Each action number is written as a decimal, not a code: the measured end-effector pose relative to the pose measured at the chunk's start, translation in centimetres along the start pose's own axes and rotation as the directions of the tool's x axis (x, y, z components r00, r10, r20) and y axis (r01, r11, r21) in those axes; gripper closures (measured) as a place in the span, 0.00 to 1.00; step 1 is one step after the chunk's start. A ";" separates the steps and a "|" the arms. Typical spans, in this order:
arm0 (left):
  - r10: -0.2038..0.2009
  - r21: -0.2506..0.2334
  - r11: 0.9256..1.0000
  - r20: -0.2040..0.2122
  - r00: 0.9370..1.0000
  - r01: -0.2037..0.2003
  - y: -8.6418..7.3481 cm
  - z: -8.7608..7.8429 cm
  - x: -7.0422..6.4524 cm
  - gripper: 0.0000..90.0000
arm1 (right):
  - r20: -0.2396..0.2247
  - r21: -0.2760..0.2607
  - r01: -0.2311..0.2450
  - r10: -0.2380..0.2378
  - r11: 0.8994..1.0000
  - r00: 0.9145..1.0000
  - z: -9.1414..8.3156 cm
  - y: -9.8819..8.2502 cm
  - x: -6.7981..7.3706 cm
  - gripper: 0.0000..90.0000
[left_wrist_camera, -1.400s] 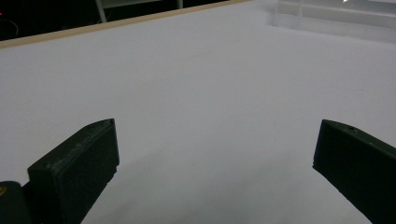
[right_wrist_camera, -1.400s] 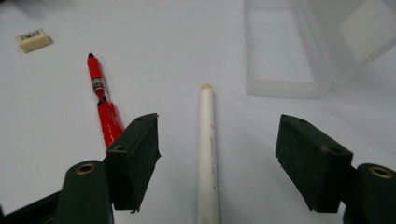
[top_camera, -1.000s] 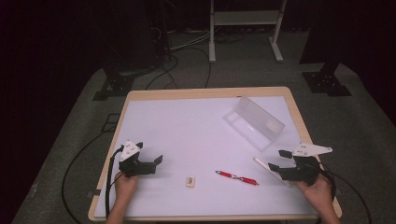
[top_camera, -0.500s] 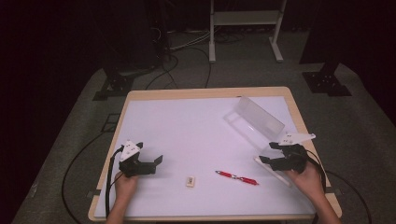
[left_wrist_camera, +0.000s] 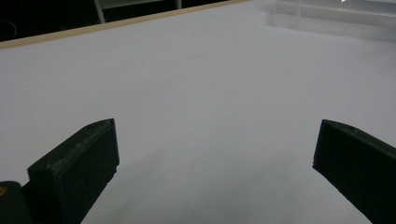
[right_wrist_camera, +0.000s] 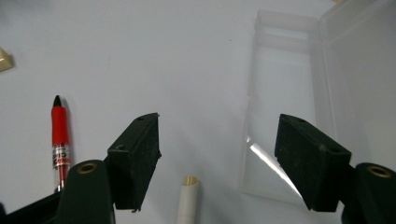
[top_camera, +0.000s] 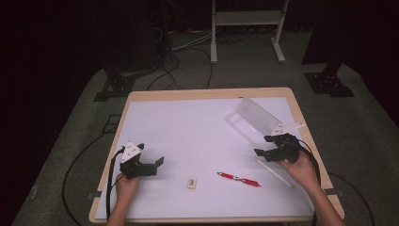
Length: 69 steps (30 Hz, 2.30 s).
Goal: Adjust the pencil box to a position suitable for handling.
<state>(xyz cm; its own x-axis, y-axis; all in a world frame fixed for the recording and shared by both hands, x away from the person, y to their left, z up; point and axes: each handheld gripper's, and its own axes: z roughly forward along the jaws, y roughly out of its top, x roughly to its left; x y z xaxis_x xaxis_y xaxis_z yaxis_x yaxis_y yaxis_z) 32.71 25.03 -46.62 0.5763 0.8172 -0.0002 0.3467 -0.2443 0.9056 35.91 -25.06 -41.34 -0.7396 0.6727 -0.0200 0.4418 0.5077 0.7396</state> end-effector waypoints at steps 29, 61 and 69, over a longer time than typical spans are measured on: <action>0.000 -0.002 1.000 0.004 1.000 0.000 0.0 0.0 0.0 0.00 | 0.021 0.157 -0.053 0.051 0.986 0.998 5.9 2.9 -1.8 0.39; 0.000 -0.002 1.000 0.006 1.000 0.000 0.0 0.0 0.0 0.00 | 0.082 0.279 -0.001 -0.023 0.960 0.996 9.2 3.1 -2.4 0.90; -0.002 -0.004 1.000 0.005 1.000 0.002 0.0 0.0 0.1 0.00 | 0.103 0.260 0.010 -0.038 0.966 0.994 8.8 2.9 -2.6 0.96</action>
<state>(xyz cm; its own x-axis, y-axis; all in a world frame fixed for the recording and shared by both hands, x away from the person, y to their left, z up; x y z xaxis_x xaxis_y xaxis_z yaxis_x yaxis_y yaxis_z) 32.72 25.11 -46.61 0.5793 0.8151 -0.0046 0.3451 -0.2402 0.9073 43.55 -20.59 -45.07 -0.6995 0.7050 -0.1170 0.5516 0.6367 0.5389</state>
